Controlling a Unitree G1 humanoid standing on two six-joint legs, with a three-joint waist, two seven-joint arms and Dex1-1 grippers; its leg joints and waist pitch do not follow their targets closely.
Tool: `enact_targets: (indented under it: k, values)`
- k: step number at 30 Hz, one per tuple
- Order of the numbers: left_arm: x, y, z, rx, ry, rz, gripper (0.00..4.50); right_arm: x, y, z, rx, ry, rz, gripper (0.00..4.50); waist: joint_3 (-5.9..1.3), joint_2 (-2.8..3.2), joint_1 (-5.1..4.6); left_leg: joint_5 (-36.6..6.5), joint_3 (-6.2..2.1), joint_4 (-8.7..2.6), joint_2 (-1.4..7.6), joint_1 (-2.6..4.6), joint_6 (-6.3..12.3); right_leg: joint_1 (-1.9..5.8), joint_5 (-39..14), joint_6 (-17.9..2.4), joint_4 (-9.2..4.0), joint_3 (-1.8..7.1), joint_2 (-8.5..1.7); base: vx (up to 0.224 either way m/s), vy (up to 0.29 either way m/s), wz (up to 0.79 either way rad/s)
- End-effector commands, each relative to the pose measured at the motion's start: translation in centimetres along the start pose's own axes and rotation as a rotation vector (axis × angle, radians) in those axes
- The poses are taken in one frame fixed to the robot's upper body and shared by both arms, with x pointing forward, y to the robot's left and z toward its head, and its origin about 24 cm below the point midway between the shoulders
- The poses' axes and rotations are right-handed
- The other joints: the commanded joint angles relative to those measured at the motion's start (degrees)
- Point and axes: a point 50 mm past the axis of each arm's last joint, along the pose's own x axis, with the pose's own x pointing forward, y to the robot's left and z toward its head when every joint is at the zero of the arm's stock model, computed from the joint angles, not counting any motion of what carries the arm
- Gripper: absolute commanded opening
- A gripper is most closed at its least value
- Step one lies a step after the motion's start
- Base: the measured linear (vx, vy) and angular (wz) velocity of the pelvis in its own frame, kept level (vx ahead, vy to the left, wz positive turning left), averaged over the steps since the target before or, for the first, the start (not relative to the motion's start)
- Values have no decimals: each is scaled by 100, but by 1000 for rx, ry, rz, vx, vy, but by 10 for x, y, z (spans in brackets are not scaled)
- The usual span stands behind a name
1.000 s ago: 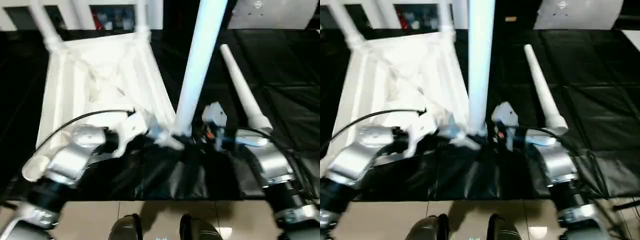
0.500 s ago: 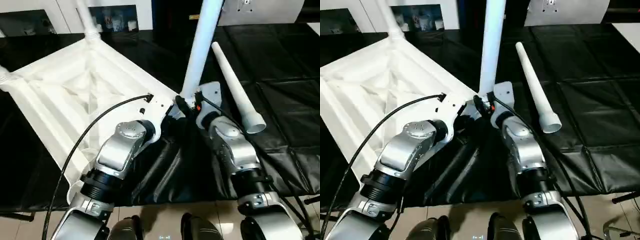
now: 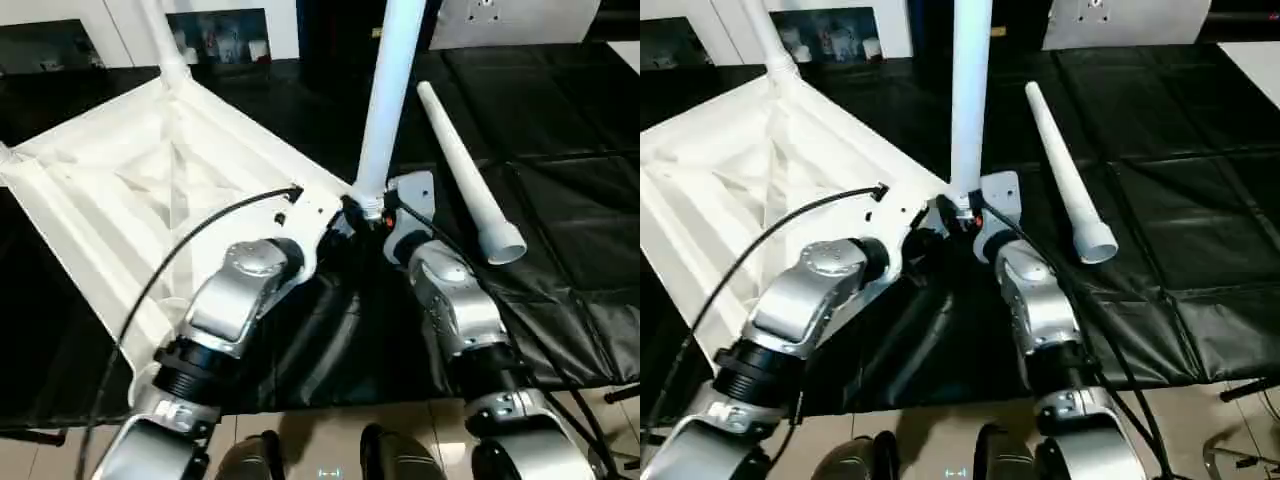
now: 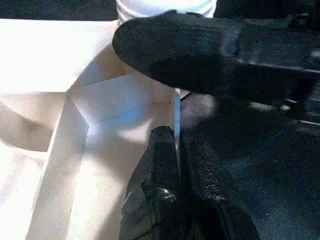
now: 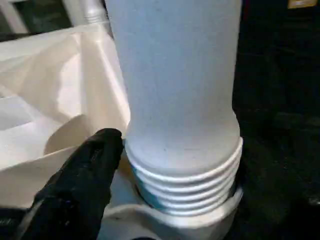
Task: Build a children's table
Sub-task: Rotate leg to tighten
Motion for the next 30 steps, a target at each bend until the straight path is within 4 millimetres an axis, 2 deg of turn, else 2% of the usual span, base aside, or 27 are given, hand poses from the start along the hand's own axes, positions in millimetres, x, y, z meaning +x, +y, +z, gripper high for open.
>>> enact_targets:
  k: [1,5,7,8,9,11,12,13,15,17,21,26,29,30]
  values:
    - [-9,0,15,89,-117,-66,0,-16,-6,-22,22,65,82,415,-408,-71,24,-619,-143,-322,361,8,788,348,-1281,-1331,-425,324,-561,0,0,0]
    - [-15,5,9,131,-109,-114,0,-29,-22,-16,-26,34,117,447,-417,-68,41,-558,-141,-319,367,10,853,353,-1213,-1369,-423,322,-564,0,0,0]
    - [-23,10,-2,181,-92,-194,0,-42,-38,-3,-61,-13,162,447,-445,-59,48,-373,-147,-295,366,-22,942,366,-864,-1432,-373,318,-557,0,0,0]
    - [-24,10,-3,183,-90,-202,0,-43,-40,-2,-62,-17,166,447,-459,-58,51,-280,-144,-280,366,-24,1025,367,-686,-1465,-362,320,-560,0,0,0]
    - [-26,10,-5,204,-89,-233,0,-46,-42,1,-83,-22,199,447,-442,-61,51,-285,-132,-281,365,-24,1072,346,-658,-1496,-362,317,-547,0,0,0]
    - [-28,11,-6,219,-88,-253,0,-48,-43,2,-98,-24,224,447,-455,-55,73,-299,-130,-273,361,-16,1089,346,-700,-1495,-365,309,-552,0,0,0]
    - [-30,11,-8,237,-86,-282,0,-51,-45,4,-129,-16,267,447,-453,-41,86,-283,-122,-273,381,-5,1101,320,-666,-1541,-355,301,-542,0,0,0]
    - [-36,12,-11,261,-81,-345,0,-55,-48,8,-192,11,364,447,-458,-57,90,-256,-131,-270,380,-20,1117,338,-600,-1559,-338,293,-541,0,0,0]
    - [-39,13,-14,289,-67,-383,0,-57,-48,11,-225,34,439,447,-464,-30,106,-221,-130,-261,391,-5,1161,325,-514,-1586,-327,290,-543,0,0,0]
    - [-44,16,-19,331,-41,-426,0,-59,-48,15,-279,65,532,447,-463,-41,124,-220,-128,-257,404,-1,1236,321,-434,-1643,-310,277,-535,0,0,0]
    - [-54,18,-29,408,22,-525,0,-55,-42,20,-399,144,705,447,-478,-47,158,-197,-125,-249,429,1,1211,316,-461,-1669,-279,271,-562,0,0,0]
    - [-57,18,-33,433,54,-560,0,-47,-38,23,-415,139,768,447,-500,-45,196,-37,-125,-230,439,2,1242,313,-232,-1788,-233,270,-569,0,0,0]
    - [-58,18,-33,439,51,-577,0,-42,-33,24,-402,139,818,412,-510,-45,209,100,-130,-200,457,-14,1347,297,-42,-1860,-186,258,-561,0,0,0]
    - [-58,17,-33,442,48,-588,0,-40,-30,24,-386,141,850,412,-509,-64,211,65,-125,-197,455,-15,1351,299,-74,-1855,-192,258,-563,0,0,0]
